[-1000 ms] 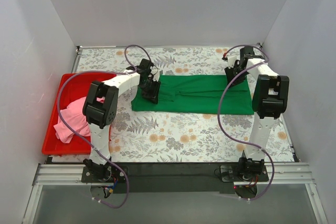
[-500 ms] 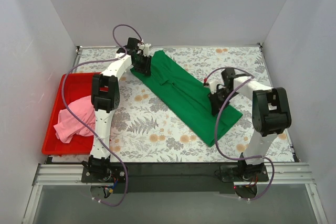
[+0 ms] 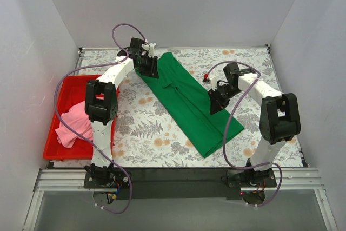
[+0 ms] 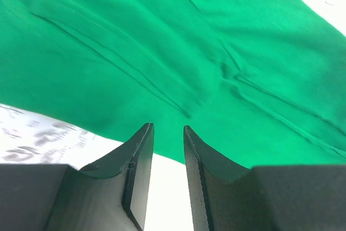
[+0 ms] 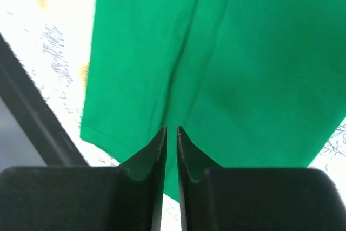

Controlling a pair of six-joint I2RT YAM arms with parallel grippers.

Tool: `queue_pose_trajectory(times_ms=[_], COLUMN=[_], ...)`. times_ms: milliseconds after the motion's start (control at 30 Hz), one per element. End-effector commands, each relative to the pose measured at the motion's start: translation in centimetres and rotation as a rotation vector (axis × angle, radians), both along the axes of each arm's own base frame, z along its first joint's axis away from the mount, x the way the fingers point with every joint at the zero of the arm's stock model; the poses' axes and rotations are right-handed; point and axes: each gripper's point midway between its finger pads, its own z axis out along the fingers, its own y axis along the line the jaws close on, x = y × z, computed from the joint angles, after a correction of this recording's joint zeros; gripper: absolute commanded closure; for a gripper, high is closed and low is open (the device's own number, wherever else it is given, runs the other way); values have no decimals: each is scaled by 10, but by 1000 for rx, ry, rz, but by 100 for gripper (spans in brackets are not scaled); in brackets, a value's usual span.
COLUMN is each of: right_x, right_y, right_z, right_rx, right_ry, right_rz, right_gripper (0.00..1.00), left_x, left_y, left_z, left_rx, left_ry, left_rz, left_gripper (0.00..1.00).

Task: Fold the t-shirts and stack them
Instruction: Fold the tshirt

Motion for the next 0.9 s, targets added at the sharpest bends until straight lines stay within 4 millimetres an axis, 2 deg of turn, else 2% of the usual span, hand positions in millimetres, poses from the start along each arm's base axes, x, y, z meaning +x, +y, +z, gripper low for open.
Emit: queue_pose_trajectory(times_ms=[0,100,233,333,433,467,500,567,600,633,700,733,767,833,867], right_x=[1,-1,-27,-57,-83,-97,-103,-114,-121,-124,-129,-129,-128,-119,-115], right_y=[-7,-13,-17,-6,18,29,37,58,69,75,93,99,104,113,114], right_z=[-24,-39,-61,-66,-65,-66,-64,-56,-51,-48,-36,-31,-23,-6,-1], right_rx=[-69,-101,-142,-110,-62,-75,-65,-12,32,47,106,127,158,192,199], right_ry=[7,12,63,115,134,138,144,158,195,207,228,241,252,213,192], right_rz=[37,29,39,88,161,224,244,286,292,302,329,322,319,322,320], right_gripper=[84,87,90,90,90,90,90,90,89,88,86,83,82,79,78], left_x=[-16,-26,-34,-36,-37,-35,-34,-34,-29,-32,-25,-23,-22,-9,-9], left_y=[-11,-15,-17,-17,-20,-21,-22,-22,-25,-26,-30,-32,-34,-45,-49], left_z=[22,17,-3,-13,-20,-22,-24,-40,-39,-55,-60,-63,-76,-72,-85], left_rx=[-22,-20,28,58,80,88,96,122,119,137,137,134,132,94,87], left_ry=[-12,11,55,75,84,79,76,106,101,135,135,139,160,137,154], left_rz=[15,18,39,46,43,42,43,43,37,31,15,11,3,-15,-28], left_gripper=[73,73,73,73,73,73,73,73,73,73,73,73,74,76,76])
